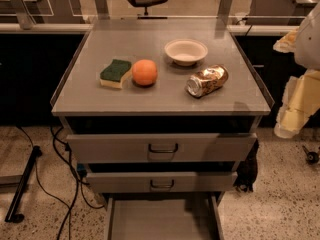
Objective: Place orange can into bottom drawer
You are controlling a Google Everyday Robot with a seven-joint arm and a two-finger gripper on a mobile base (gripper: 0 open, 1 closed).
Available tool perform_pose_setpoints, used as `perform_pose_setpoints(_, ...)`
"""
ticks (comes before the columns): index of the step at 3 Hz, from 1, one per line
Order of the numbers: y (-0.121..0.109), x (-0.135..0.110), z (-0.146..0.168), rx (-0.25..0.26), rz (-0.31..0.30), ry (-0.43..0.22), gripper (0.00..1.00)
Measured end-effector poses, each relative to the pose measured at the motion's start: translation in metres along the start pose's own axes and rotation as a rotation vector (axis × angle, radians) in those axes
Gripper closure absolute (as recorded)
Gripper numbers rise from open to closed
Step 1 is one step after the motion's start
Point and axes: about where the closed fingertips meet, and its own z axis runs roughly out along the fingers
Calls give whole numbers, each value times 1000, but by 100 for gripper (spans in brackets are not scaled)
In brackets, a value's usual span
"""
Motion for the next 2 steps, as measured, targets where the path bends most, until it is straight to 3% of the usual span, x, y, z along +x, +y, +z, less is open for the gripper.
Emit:
perform_pose_setpoints(1, -6, -4, 1, 19, 5, -5, 0)
perform_pose_setpoints(2, -19, -17, 12, 42, 55, -52, 0)
